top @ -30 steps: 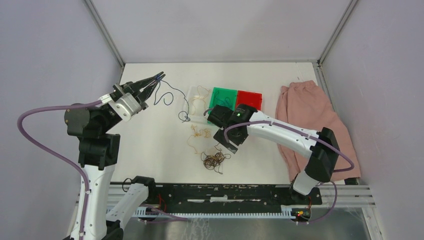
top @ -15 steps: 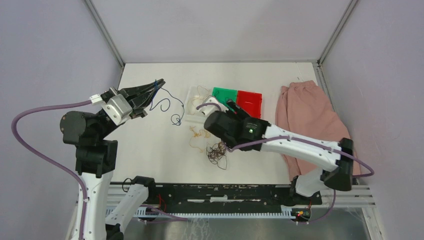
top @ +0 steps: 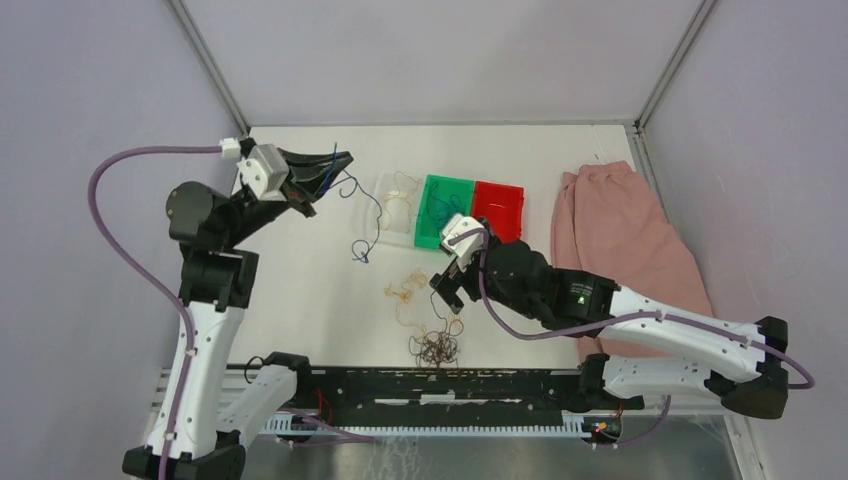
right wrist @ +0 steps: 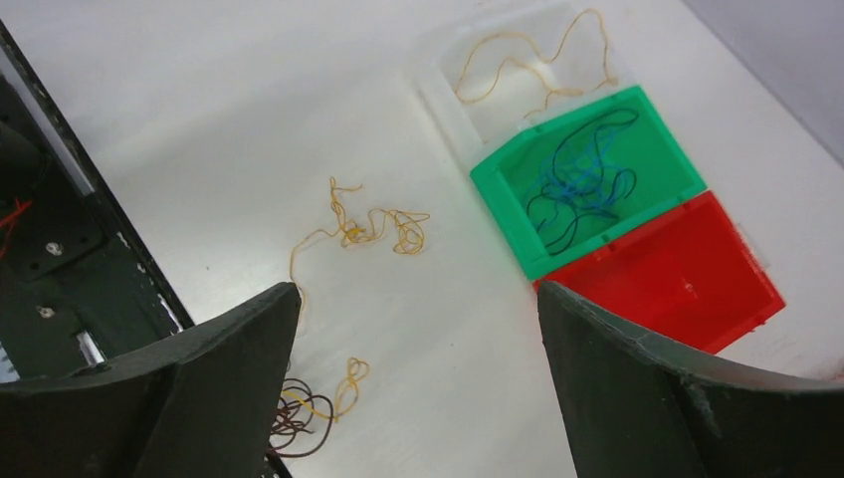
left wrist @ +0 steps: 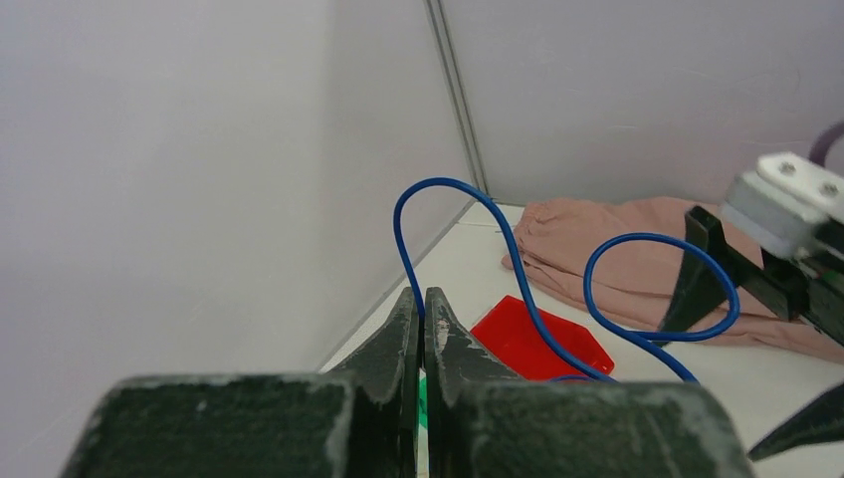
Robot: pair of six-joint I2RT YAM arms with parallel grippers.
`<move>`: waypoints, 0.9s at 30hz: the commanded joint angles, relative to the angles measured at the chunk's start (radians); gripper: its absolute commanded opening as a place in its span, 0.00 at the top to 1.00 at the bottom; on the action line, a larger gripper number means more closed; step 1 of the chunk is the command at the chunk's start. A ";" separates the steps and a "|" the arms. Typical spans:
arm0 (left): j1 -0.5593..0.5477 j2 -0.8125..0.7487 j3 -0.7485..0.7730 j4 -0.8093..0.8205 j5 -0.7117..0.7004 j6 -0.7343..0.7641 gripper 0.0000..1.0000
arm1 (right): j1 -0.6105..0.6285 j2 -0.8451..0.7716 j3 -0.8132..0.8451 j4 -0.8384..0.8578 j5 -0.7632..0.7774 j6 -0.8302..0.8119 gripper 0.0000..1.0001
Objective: Untangle the cables
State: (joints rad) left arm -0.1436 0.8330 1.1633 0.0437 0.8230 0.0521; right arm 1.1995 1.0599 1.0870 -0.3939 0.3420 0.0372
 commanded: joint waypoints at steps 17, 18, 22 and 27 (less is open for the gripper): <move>-0.258 0.704 0.226 0.202 -0.169 0.168 0.97 | -0.238 -0.015 -0.174 0.163 0.022 0.171 0.09; -0.257 0.732 0.242 0.191 -0.175 0.200 0.97 | -0.269 -0.011 -0.167 0.167 -0.012 0.181 0.10; -0.259 0.827 0.275 0.143 -0.191 0.323 0.97 | -0.372 0.031 -0.143 0.175 -0.108 0.208 0.11; -0.270 0.886 0.264 0.142 -0.225 0.437 0.97 | -0.437 0.093 -0.107 0.172 -0.168 0.225 0.14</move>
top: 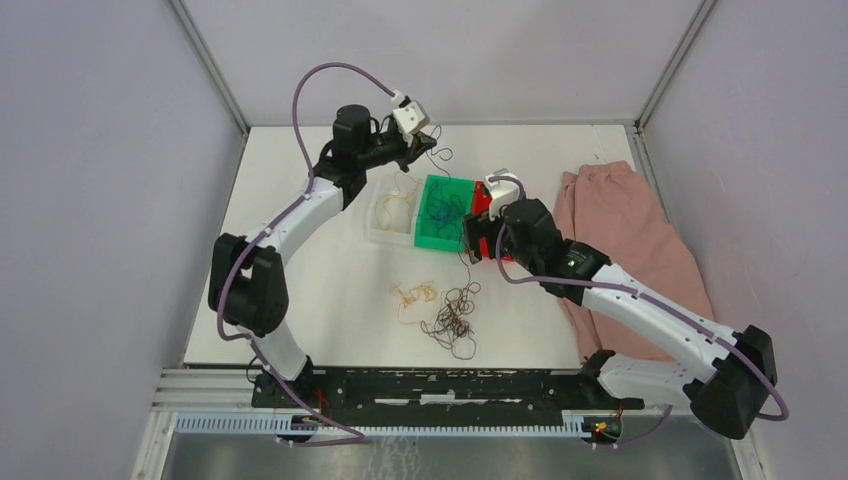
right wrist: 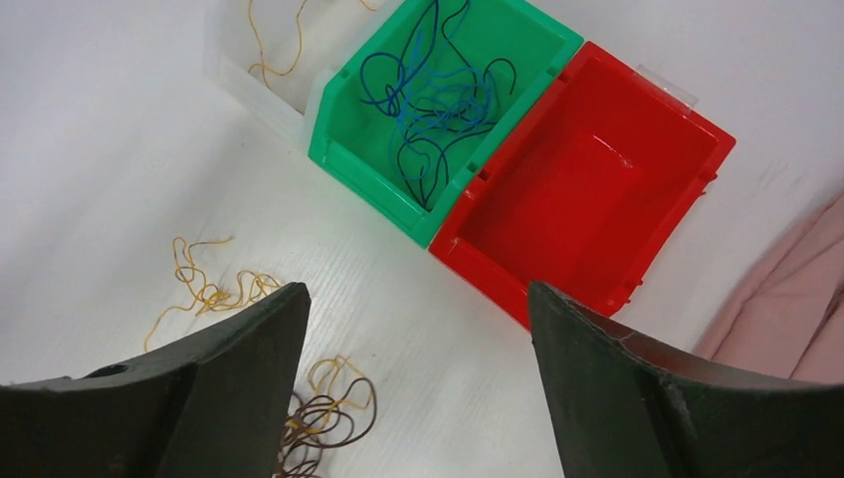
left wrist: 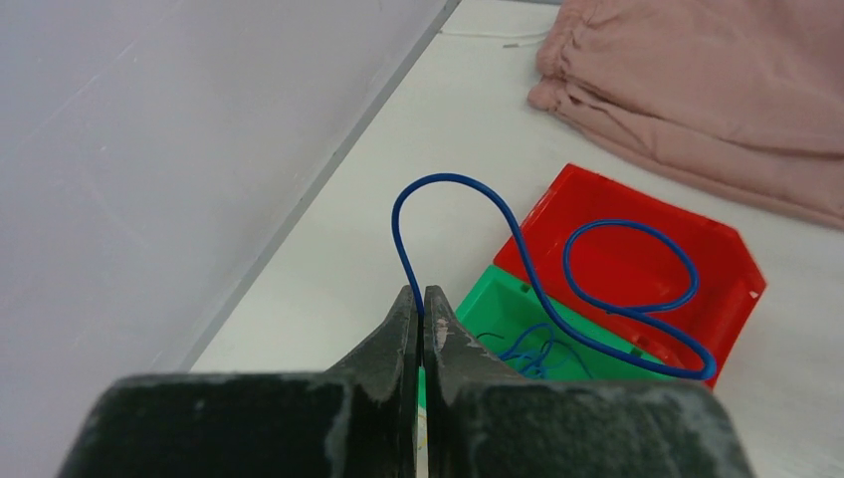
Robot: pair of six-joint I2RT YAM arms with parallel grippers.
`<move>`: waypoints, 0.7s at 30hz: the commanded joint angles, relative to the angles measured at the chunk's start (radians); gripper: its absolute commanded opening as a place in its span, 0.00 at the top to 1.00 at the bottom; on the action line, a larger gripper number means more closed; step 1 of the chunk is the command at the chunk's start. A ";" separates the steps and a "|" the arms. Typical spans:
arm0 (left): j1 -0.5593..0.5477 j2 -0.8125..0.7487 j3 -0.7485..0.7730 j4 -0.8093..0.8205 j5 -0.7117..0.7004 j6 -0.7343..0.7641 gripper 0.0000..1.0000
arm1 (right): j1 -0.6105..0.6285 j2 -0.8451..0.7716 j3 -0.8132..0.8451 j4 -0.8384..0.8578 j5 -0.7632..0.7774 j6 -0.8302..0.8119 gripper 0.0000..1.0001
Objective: Untangle the cables
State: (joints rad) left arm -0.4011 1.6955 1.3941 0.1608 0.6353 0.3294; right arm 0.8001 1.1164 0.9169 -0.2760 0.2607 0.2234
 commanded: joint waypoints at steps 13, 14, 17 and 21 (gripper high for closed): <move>-0.076 0.151 0.065 -0.051 -0.183 0.216 0.71 | -0.077 0.045 0.067 0.081 -0.123 0.092 0.19; -0.077 0.153 0.061 -0.062 -0.207 0.224 0.68 | -0.080 0.040 0.068 0.076 -0.120 0.095 0.20; -0.077 0.148 0.047 -0.112 -0.230 0.276 0.61 | -0.089 0.028 0.070 0.063 -0.105 0.108 0.21; -0.077 0.125 0.056 -0.206 -0.207 0.283 0.51 | -0.095 0.032 0.092 0.033 -0.097 0.128 0.23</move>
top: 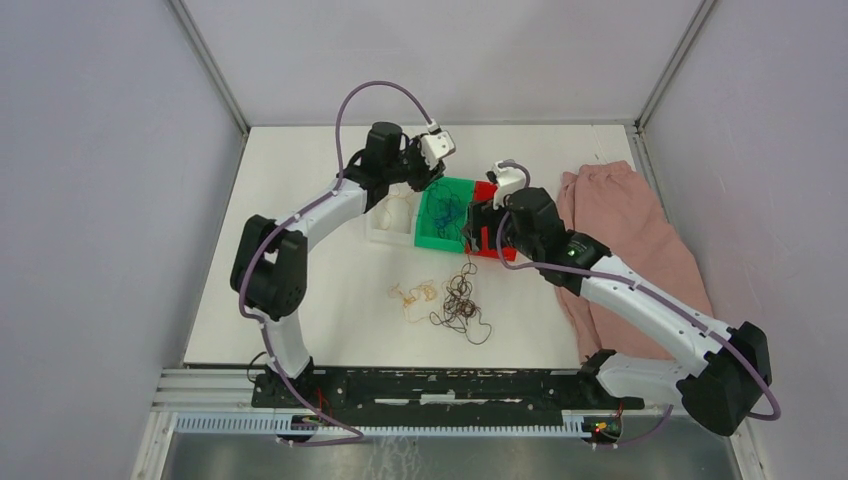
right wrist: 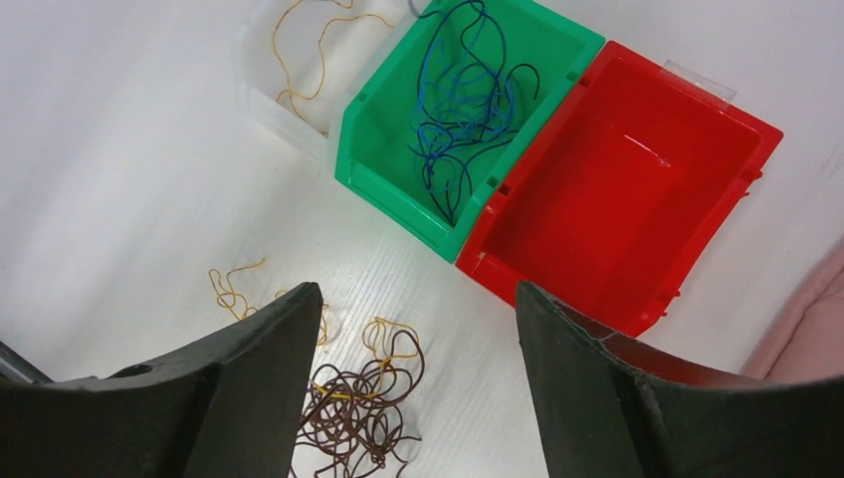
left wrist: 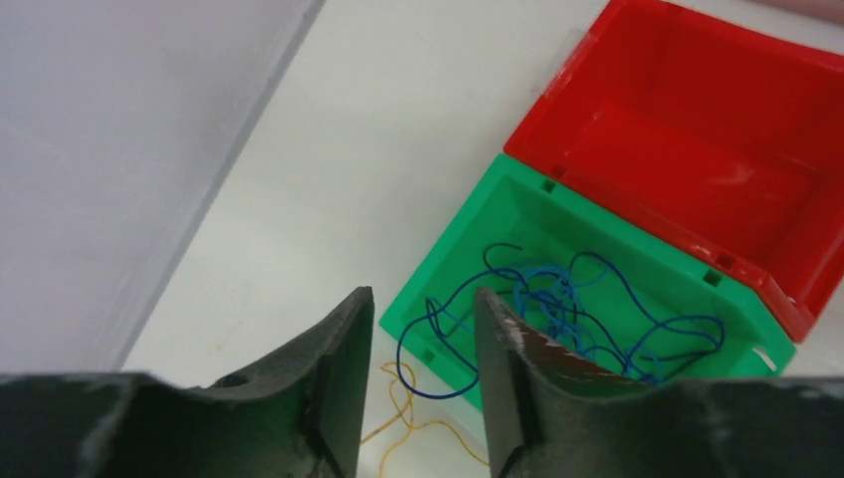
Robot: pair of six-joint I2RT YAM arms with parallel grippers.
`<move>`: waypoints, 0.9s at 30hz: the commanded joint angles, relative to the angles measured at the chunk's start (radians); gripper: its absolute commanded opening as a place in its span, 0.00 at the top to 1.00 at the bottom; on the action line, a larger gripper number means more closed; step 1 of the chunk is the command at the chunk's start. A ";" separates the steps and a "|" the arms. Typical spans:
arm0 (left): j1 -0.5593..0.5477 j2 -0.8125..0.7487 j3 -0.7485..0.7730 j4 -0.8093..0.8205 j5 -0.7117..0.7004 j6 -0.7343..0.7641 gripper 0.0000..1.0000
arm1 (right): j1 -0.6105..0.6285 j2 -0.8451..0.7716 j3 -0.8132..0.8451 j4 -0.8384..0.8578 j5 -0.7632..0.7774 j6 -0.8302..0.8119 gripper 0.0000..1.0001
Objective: Untangle the cables
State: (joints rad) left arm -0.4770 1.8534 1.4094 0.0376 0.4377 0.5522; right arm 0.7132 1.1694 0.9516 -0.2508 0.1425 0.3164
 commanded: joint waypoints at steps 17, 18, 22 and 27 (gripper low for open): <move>0.023 -0.579 -0.202 -0.429 0.508 -0.061 0.09 | -0.010 0.042 0.158 -0.022 -0.089 0.131 0.26; 0.002 -0.612 -0.239 -0.384 0.514 -0.122 0.09 | -0.008 0.050 0.169 -0.015 -0.116 0.142 0.26; -0.066 -0.665 -0.364 -0.237 0.491 -0.272 0.11 | -0.006 0.073 0.209 -0.008 -0.167 0.172 0.27; -0.086 -0.650 -0.408 -0.382 0.460 -0.023 0.15 | -0.007 0.067 0.204 -0.096 -0.098 0.161 0.27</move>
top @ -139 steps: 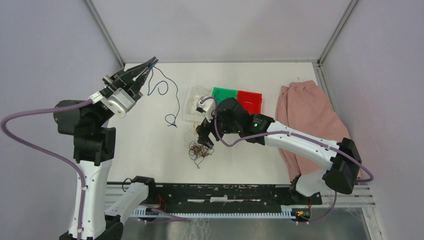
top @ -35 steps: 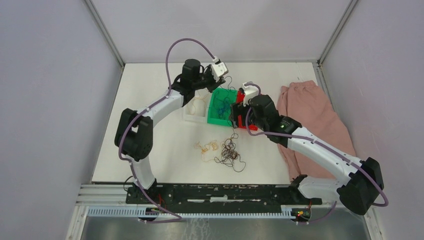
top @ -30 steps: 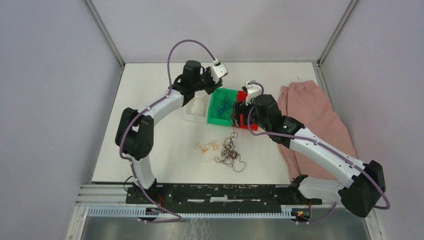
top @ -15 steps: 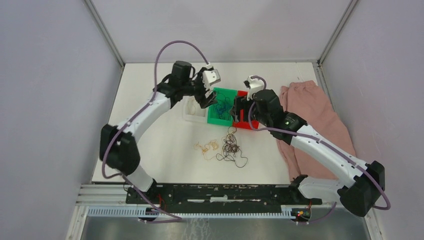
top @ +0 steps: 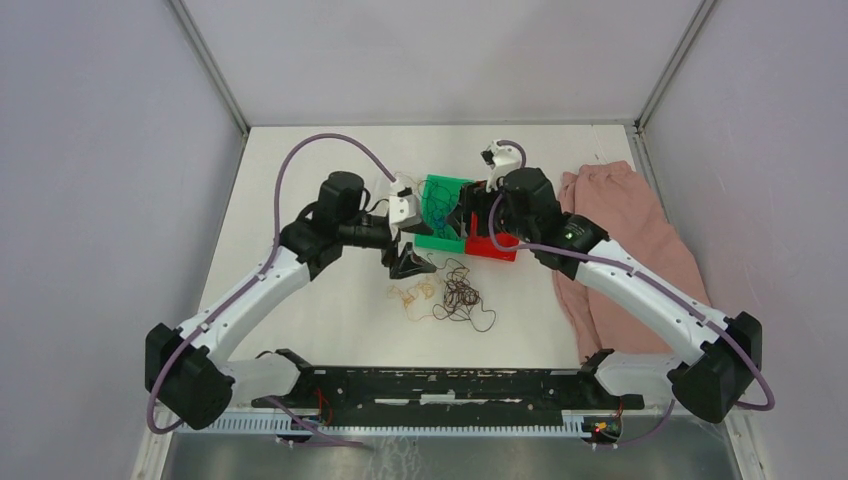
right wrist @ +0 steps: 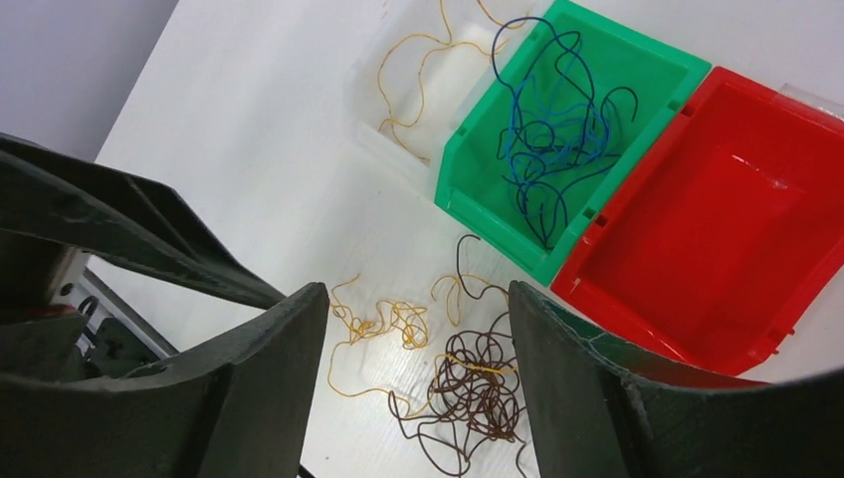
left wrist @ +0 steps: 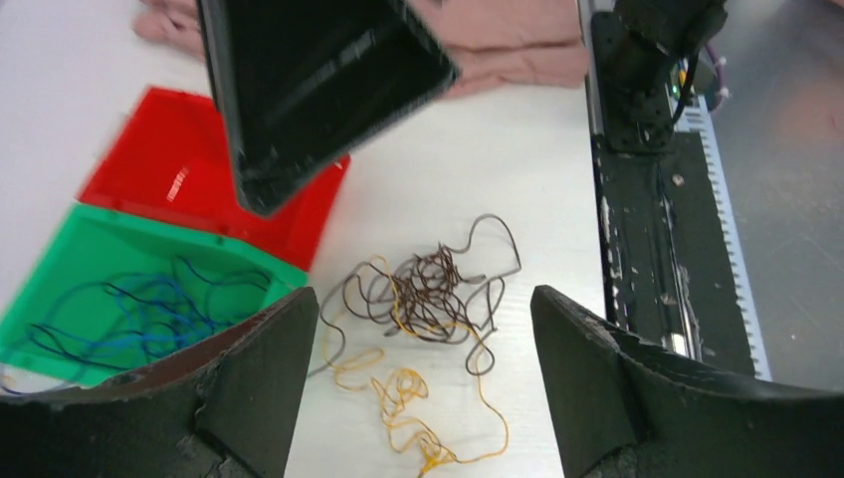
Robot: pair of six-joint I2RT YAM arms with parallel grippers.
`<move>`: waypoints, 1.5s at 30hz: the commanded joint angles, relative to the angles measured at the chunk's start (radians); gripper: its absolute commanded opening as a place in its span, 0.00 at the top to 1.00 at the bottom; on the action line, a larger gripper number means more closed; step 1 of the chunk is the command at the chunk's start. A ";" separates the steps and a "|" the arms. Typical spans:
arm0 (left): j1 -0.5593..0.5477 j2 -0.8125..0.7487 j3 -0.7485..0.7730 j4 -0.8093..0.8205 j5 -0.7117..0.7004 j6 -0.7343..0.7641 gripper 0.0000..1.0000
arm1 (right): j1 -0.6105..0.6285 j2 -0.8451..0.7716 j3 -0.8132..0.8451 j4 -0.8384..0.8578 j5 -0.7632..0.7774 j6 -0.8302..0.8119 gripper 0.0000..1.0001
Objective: Untangle the cables
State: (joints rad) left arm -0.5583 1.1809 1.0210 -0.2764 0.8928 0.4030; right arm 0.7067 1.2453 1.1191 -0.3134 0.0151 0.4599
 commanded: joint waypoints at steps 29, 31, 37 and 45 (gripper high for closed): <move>0.016 0.228 -0.192 -0.289 -0.433 0.789 0.56 | -0.017 0.147 -0.242 0.144 -0.178 0.069 0.32; 0.023 0.234 -0.191 -0.299 -0.440 0.809 0.56 | -0.018 0.137 -0.228 0.134 -0.181 0.060 0.32; 0.036 0.254 -0.194 -0.285 -0.438 0.813 0.71 | -0.017 0.112 -0.187 0.105 -0.189 0.045 0.32; 0.055 0.152 -0.034 -0.456 -0.374 0.669 0.97 | -0.017 0.084 -0.169 0.178 -0.258 0.044 0.21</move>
State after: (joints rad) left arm -0.5186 1.4288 0.8677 -0.6434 0.4553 1.1477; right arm 0.6918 1.3502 0.9020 -0.2226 -0.1776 0.5106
